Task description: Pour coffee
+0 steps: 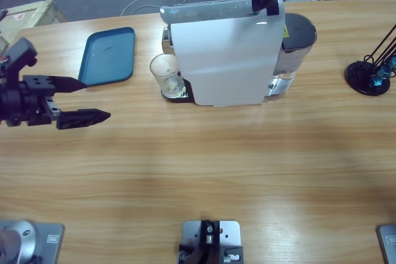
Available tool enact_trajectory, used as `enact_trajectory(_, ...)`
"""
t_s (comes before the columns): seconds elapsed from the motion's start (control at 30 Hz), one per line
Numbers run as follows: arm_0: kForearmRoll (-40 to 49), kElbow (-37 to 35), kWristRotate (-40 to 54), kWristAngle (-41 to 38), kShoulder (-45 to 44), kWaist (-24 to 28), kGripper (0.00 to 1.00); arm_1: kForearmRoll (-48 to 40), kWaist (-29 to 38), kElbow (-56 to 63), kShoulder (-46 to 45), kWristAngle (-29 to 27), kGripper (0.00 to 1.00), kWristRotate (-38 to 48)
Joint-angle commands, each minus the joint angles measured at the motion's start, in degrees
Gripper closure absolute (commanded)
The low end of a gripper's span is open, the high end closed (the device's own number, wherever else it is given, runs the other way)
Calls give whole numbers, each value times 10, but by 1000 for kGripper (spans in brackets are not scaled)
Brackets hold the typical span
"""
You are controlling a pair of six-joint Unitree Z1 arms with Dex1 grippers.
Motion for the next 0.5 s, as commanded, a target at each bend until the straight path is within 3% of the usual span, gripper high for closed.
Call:
enact_trajectory(0.03, -6, 7, 0, 6, 9, -8, 2, -3, 5, 0, 3, -17, 0, 8)
enact_trajectory(0.5, -6, 10, 0, 3, 14, -10, 2, -2, 5, 5, -6, -22, 0, 11)
